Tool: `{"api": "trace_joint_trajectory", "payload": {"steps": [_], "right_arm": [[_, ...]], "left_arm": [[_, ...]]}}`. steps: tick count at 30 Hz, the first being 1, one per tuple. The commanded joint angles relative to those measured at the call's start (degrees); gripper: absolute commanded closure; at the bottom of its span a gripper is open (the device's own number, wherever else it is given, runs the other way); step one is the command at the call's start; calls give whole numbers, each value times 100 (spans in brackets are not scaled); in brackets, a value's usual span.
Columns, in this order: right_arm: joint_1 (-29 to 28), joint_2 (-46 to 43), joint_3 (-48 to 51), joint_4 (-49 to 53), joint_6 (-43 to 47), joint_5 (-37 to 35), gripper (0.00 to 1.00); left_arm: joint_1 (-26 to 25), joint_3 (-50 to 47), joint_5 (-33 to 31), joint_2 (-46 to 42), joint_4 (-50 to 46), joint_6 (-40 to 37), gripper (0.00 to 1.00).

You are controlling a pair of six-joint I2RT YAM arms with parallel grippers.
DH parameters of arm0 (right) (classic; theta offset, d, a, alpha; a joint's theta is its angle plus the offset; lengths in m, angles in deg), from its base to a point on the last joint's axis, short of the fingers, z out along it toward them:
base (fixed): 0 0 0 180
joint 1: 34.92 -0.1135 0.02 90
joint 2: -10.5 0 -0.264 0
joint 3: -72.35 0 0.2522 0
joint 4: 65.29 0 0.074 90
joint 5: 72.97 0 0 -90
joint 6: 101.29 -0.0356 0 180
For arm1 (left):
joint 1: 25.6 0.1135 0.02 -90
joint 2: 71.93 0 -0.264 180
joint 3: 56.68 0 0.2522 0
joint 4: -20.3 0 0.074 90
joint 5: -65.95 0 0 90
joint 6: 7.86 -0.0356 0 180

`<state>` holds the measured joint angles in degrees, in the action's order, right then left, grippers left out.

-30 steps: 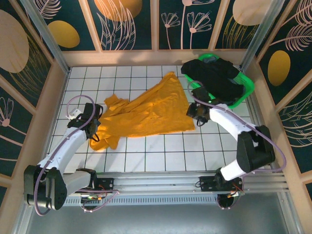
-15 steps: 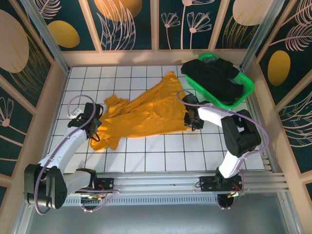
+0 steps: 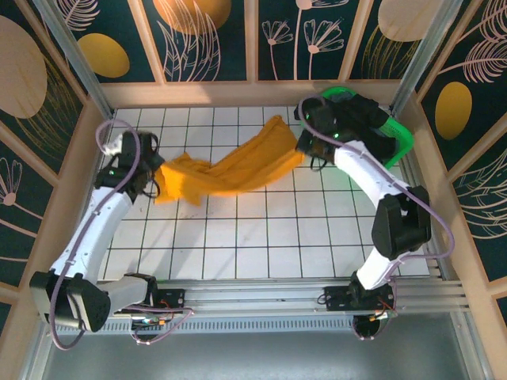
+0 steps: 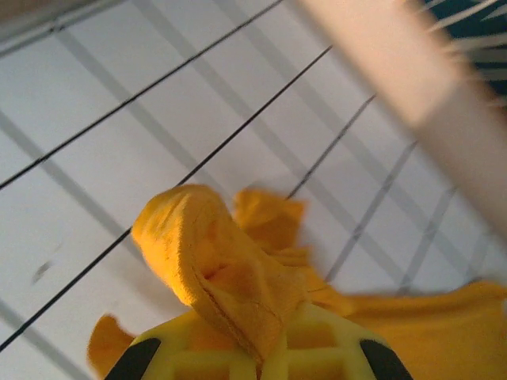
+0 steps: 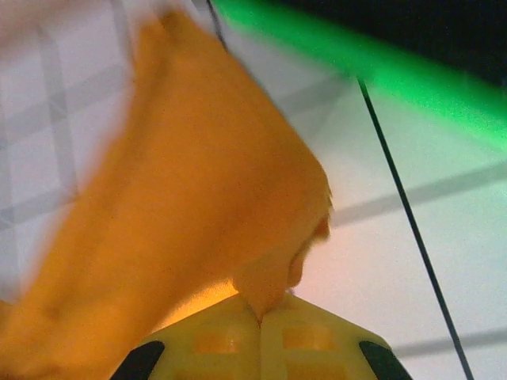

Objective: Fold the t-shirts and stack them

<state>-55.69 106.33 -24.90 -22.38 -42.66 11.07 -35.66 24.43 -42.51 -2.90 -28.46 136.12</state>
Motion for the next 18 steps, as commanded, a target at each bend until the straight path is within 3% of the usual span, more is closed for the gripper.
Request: {"api": "trace_joint_trajectory", "payload": {"steps": [1, 5, 12, 18], "right_arm": [[252, -390, -865, -151, 187, 92, 100], [331, -832, -1301, -506, 167, 74, 100], [345, -2316, -768, -1617, 220, 138, 100], [425, -2208, -1167, -1595, 19, 777, 100]], "left_arm": [[40, 1006, -295, 34, -319, -157, 100], [40, 1843, -843, -147, -625, -135, 100], [40, 2275, -1786, -1152, -253, -242, 100], [40, 3245, -1892, -778, -548, -514, 100]]}}
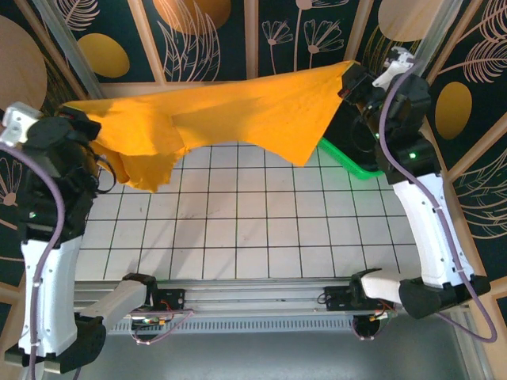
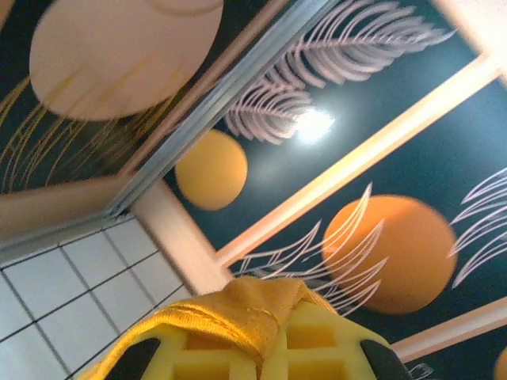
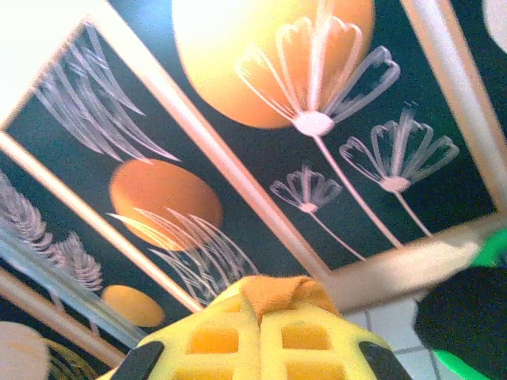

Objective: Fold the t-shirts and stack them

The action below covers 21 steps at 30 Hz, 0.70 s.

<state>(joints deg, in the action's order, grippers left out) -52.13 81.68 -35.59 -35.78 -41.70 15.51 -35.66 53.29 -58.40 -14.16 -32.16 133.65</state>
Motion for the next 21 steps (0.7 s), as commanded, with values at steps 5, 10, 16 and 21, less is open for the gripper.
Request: {"api": "trace_joint_trajectory", "payload": {"steps": [5, 10, 16, 21], "right_arm": [[95, 935, -387, -578, -465, 939, 100], [107, 2180, -1160, -712, -697, 1871, 100], [129, 3841, -3411, 99, -589, 2292, 100], [231, 4710, -5216, 792, -721, 2261, 100]], "left_arm": [[44, 337, 169, 1040, -126, -258, 100], [391, 554, 419, 1835, 91, -457, 100], [1103, 1897, 1114, 3039, 77, -865, 100], [1200, 4382, 867, 3997, -691, -1231, 100]]}}
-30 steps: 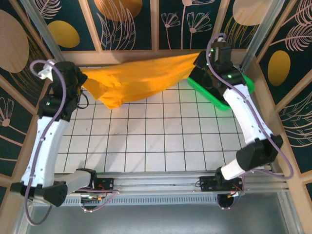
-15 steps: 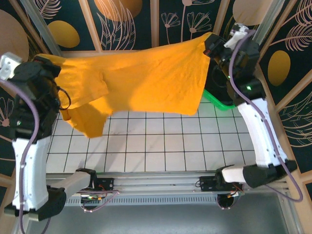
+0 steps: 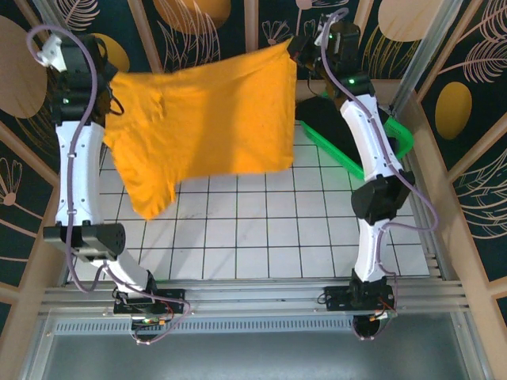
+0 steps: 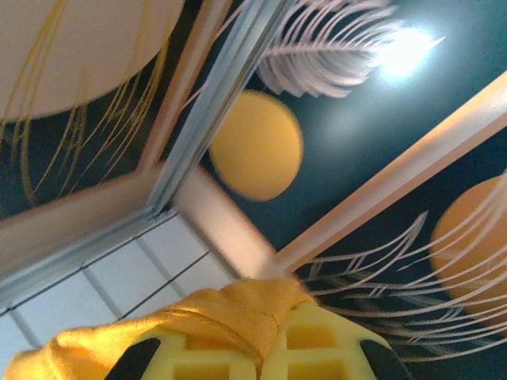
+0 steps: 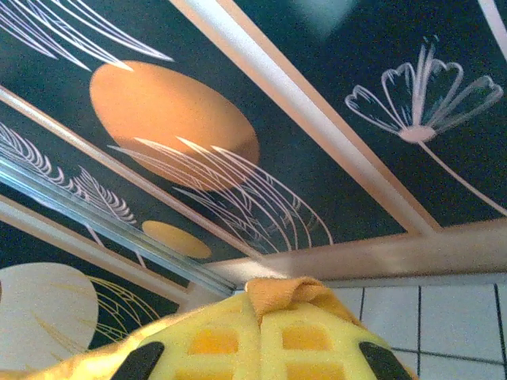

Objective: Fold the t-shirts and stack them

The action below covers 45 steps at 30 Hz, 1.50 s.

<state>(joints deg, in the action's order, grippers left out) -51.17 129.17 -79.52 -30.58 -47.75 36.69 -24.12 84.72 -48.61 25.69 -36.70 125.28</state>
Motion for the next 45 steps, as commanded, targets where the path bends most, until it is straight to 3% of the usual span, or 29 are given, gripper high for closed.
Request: {"api": "trace_joint_trajectory", "payload": {"steps": [1, 3, 5, 12, 16, 20, 22, 25, 31, 37, 45], "right_arm": [[157, -64, -822, 290, -154, 108, 100], [197, -305, -541, 304, -176, -6, 100], [198, -722, 88, 259, -113, -153, 100], [192, -2644, 3702, 151, -106, -511, 100], [149, -3584, 6155, -177, -426, -573, 100], [131, -3486, 7501, -186, -361, -458, 65], [144, -3195, 7672, 27, -237, -634, 53], [133, -2836, 7690, 230, -5, -813, 47], [0, -2817, 7784, 351, 124, -823, 46], [-467, -2920, 7793, 304, 356, -874, 46], [-742, -2640, 7738, 219, 465, -981, 46]], "left_arm": [[46, 1657, -170, 225, -395, -438, 100], [46, 2143, -334, 269, -610, -490, 100], [46, 1736, -438, -146, -604, -437, 100], [46, -2738, -577, -2533, -379, 372, 100], [46, -4949, -286, -3406, -161, 583, 100], [46, -6650, 254, -3673, 578, 347, 54], [46, -7138, 709, -3459, 777, 271, 37], [46, -7690, 1293, -3037, 560, 383, 30], [44, -8605, 1688, -3573, -90, 806, 36], [38, -9676, 2500, -4309, -483, 1437, 43], [17, -10242, 2884, -3947, -55, 1812, 44]]}}
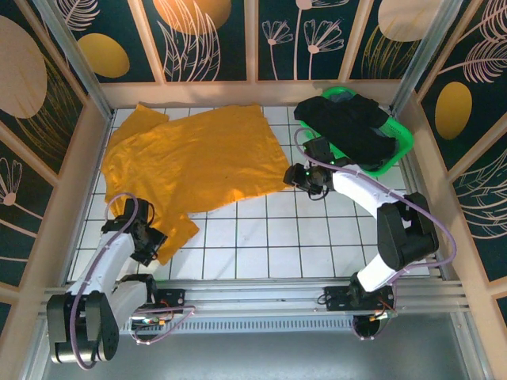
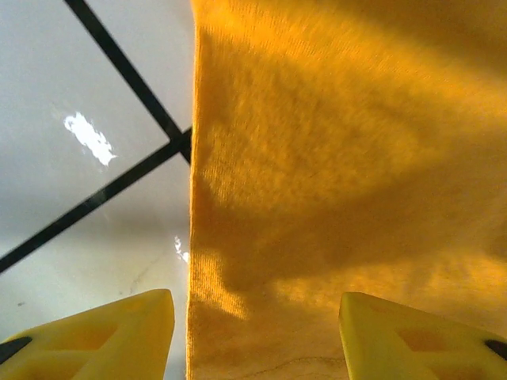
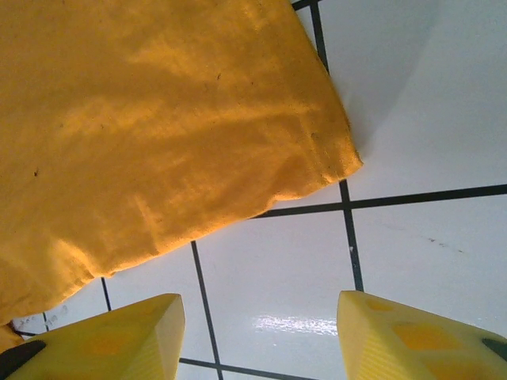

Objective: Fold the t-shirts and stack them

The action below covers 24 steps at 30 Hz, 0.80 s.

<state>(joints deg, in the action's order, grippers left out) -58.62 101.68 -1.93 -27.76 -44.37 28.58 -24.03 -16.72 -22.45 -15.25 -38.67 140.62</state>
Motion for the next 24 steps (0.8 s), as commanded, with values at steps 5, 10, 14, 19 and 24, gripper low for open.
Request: {"api": "trace_joint_trajectory", "payload": {"steps": [5, 10, 14, 19, 24], "right_arm": [[31, 176, -113, -61, 153, -261, 46], [175, 304, -87, -112, 34, -345, 47], [345, 377, -17, -299, -240, -429, 48], [388, 619, -116, -516, -694, -637, 50], [249, 1083, -545, -318, -733, -758, 51]], "left_arm": [[0, -519, 416, 446, 673, 624, 50], [-7, -701, 523, 943, 1430, 1037, 72], [-11, -299, 114, 907, 1260, 1087, 100], [-7, 187, -262, 680, 828, 1082, 100], [-7, 211, -264, 570, 810, 1184, 100]]}}
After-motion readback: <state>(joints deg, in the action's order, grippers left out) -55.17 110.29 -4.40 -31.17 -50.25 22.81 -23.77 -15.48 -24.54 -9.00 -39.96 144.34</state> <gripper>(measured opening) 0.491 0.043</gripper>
